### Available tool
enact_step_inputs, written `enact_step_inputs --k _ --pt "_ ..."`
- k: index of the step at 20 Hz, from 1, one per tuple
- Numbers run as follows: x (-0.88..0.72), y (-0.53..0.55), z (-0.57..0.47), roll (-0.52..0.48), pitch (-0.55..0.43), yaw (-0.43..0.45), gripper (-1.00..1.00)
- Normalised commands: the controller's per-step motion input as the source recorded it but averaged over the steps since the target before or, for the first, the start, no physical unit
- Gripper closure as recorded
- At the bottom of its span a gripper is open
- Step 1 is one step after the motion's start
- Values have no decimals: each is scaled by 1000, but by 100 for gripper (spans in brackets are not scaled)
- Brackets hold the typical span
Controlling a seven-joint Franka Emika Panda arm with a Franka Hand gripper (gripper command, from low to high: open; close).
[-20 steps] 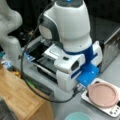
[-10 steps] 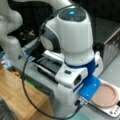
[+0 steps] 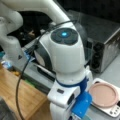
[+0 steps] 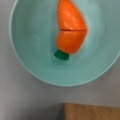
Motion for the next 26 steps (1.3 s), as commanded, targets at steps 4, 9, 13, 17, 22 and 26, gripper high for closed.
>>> enact_step_inputs --k 4,9,13,17,22,26 --pt "240 -117 60 184 58 82 -100" --pt "221 -117 -68 171 40 61 -100" --pt "192 -142 -276 137 23 15 -100" --pt "179 -126 -255 163 -2 3 -100" --pt "143 -74 -96 173 -17 -26 -100" --pt "107 -23 -65 168 -49 -40 -100"
